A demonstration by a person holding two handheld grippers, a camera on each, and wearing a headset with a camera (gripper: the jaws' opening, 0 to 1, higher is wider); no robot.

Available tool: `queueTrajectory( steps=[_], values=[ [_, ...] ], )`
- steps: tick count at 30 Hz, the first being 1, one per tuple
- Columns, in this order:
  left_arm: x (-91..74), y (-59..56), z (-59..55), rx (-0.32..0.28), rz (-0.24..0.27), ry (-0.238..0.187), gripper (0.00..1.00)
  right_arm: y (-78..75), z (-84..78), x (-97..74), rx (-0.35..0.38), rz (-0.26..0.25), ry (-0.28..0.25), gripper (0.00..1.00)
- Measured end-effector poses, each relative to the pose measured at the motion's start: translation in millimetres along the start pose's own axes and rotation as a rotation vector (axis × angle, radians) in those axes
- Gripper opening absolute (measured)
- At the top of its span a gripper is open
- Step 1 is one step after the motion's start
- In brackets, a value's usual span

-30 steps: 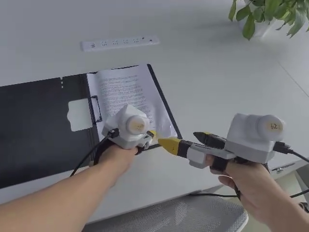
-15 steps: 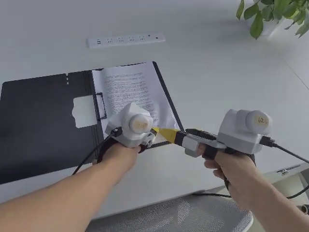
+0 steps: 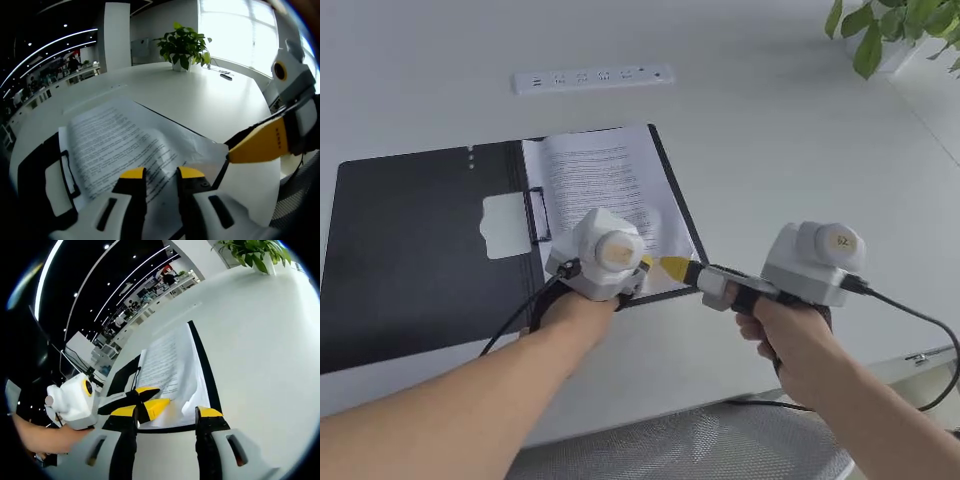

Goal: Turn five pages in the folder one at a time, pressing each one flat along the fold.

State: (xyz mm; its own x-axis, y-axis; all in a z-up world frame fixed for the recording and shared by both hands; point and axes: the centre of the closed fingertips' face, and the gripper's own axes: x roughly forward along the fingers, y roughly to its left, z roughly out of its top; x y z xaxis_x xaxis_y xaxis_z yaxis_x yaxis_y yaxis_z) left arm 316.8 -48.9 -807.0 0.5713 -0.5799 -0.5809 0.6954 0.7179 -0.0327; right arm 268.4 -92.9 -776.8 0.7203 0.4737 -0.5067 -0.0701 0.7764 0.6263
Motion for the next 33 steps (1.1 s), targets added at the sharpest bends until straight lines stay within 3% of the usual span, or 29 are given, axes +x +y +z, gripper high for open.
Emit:
queueTrajectory(
  steps=[8,22,33],
  values=[
    [0.1,0.2,0.2,-0.005,0.002,-0.002,0.22,-6.3,-2.2,9.0,0.039,-0.014,0.004,0.36],
    [-0.3,0.1,-0.2,-0.017,0.007,-0.002,0.2,-20.1,-6.5,9.8,0.078,-0.059,0.008,0.06],
    [-0.4,0.3,-0.3,-0.018,0.008,-0.001,0.2,-21.9,-4.9,7.0,0.104,-0.066,-0.013,0.0]
  ],
)
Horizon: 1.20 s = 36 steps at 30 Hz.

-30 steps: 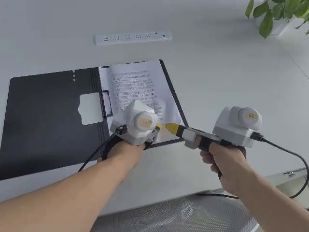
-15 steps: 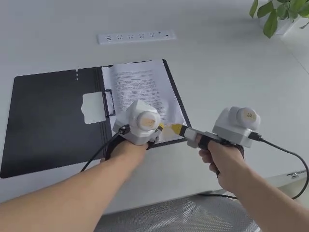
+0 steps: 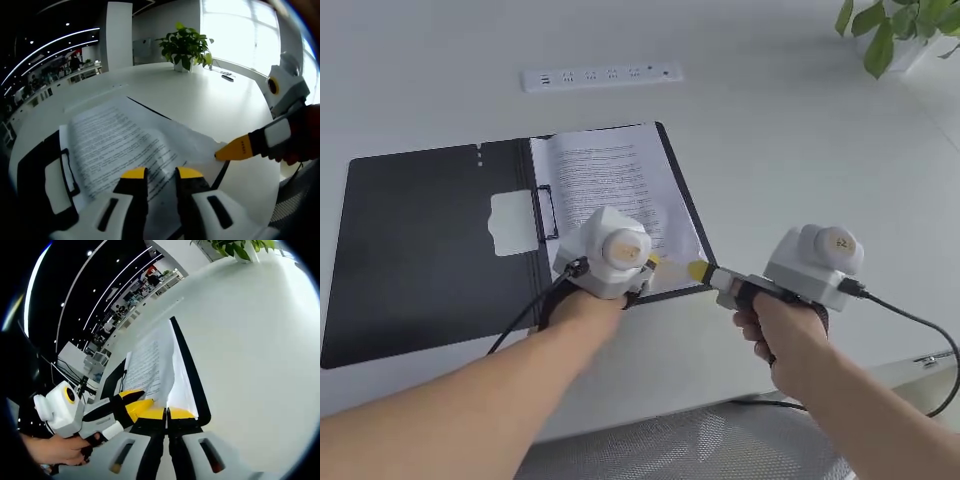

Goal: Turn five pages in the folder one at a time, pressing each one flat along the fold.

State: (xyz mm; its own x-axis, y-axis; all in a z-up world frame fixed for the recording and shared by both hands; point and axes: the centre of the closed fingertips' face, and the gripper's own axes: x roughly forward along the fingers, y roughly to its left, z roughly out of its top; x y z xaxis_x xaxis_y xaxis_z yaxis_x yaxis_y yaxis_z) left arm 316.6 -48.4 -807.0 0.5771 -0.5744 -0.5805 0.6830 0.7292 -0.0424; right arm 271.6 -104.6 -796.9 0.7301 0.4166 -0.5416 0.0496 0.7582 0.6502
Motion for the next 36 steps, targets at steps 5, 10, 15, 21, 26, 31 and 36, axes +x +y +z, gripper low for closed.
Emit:
queueTrajectory(
  steps=[5,10,15,21,26,31,36],
  values=[
    [-0.7,1.0,-0.4,-0.007,0.001,0.002,0.18,-0.1,1.5,-1.2,-0.008,-0.006,-0.01,0.0],
    [-2.3,2.4,-0.9,-0.017,-0.001,-0.002,0.16,1.8,3.3,-2.9,-0.004,0.005,-0.029,0.0],
    [-5.8,1.8,-2.0,-0.013,-0.005,0.007,0.2,6.2,4.9,-4.1,-0.006,0.016,-0.044,0.0],
    [-13.5,9.4,-3.9,-0.033,0.003,0.023,0.19,15.4,9.3,-7.8,-0.015,0.039,-0.061,0.0],
    [-22.9,17.0,-5.2,-0.042,0.01,0.023,0.19,23.4,12.7,-11.1,-0.025,0.057,-0.074,0.0],
    [-37.1,24.4,-3.8,-0.048,0.019,0.012,0.18,38.8,17.9,-15.6,-0.049,0.091,-0.088,0.0],
    [-48.8,32.8,-5.1,-0.058,0.03,0.005,0.17,56.7,22.5,-18.6,-0.072,0.133,-0.103,0.0]
  ],
)
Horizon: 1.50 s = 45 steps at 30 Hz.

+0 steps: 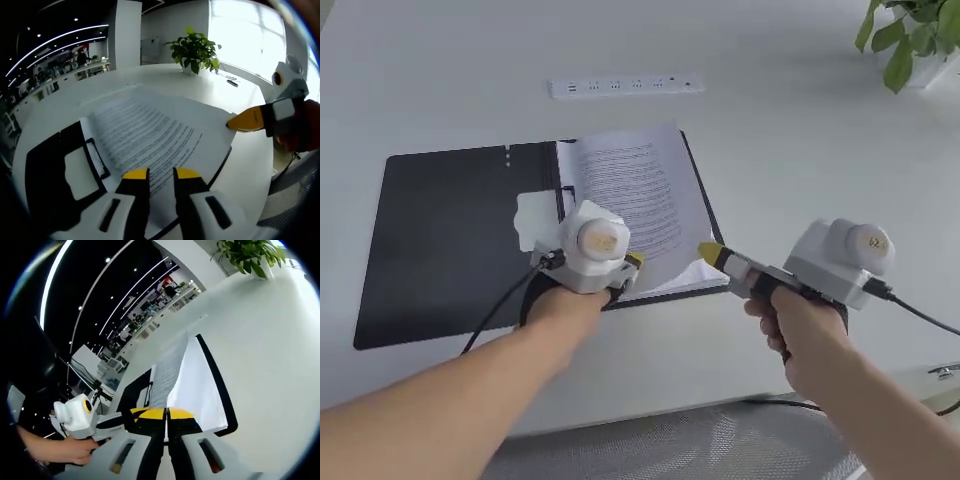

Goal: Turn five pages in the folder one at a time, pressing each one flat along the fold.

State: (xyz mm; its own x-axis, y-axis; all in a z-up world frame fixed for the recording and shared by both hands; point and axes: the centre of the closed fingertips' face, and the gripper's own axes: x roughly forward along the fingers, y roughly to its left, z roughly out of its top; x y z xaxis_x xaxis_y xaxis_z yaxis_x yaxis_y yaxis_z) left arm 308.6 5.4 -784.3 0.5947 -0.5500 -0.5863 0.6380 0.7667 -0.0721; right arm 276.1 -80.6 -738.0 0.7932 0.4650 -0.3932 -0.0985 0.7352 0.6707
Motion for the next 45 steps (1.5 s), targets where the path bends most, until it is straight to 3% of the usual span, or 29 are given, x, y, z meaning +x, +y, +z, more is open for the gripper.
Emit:
queueTrajectory(
  steps=[10,18,22,27,34,45],
  values=[
    [-39.9,21.5,6.2,-0.062,0.029,-0.051,0.19,43.5,9.4,-1.2,-0.066,0.095,-0.028,0.0],
    [-75.5,40.9,9.0,-0.094,0.055,-0.085,0.19,74.3,6.8,2.5,-0.128,0.16,-0.022,0.0],
    [-93.6,47.7,6.8,-0.089,0.067,-0.094,0.19,94.7,-1.6,7.7,-0.184,0.214,0.002,0.0],
    [-113.3,59.5,2.0,-0.102,0.092,-0.106,0.17,116.8,-14.6,16.9,-0.202,0.263,0.032,0.0],
    [-143.0,71.5,-3.7,-0.123,0.116,-0.129,0.17,141.2,-33.9,33.7,-0.216,0.305,0.078,0.0],
    [-182.9,96.8,-19.2,-0.164,0.162,-0.154,0.17,173.6,-76.9,66.9,-0.247,0.346,0.174,0.0]
  ],
)
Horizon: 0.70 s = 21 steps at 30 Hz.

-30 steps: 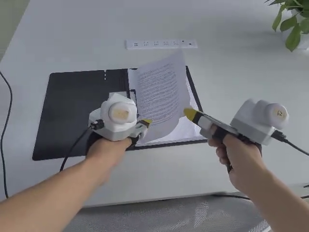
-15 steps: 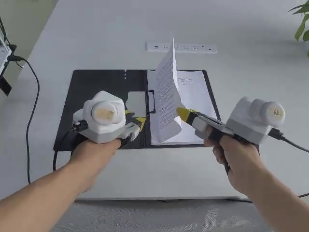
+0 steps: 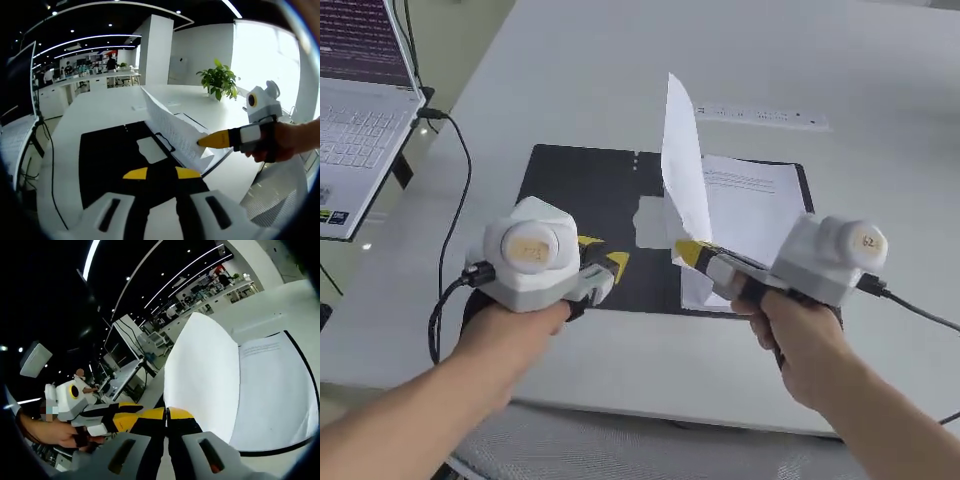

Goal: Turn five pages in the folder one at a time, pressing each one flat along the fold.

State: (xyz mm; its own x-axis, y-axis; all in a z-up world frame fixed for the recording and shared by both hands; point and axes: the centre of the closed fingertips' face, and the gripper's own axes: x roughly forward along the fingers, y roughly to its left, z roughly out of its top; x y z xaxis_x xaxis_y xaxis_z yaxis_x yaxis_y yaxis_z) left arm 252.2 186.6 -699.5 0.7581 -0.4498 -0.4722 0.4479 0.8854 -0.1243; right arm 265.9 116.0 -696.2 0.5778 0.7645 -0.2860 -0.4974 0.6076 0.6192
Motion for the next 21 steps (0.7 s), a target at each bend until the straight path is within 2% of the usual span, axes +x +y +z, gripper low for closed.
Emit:
queueTrajectory(
  steps=[5,12,21],
  values=[
    [-15.0,13.5,-3.0,-0.019,0.018,-0.007,0.19,8.1,-16.0,20.4,-0.009,0.01,0.046,0.0],
    [-36.2,30.4,-6.7,-0.04,0.045,-0.013,0.2,11.2,-37.1,43.3,-0.017,0.009,0.104,0.0],
    [-57.8,50.7,-24.4,-0.061,0.085,0.008,0.2,7.9,-64.7,73.0,-0.028,-0.016,0.181,0.0]
  ],
)
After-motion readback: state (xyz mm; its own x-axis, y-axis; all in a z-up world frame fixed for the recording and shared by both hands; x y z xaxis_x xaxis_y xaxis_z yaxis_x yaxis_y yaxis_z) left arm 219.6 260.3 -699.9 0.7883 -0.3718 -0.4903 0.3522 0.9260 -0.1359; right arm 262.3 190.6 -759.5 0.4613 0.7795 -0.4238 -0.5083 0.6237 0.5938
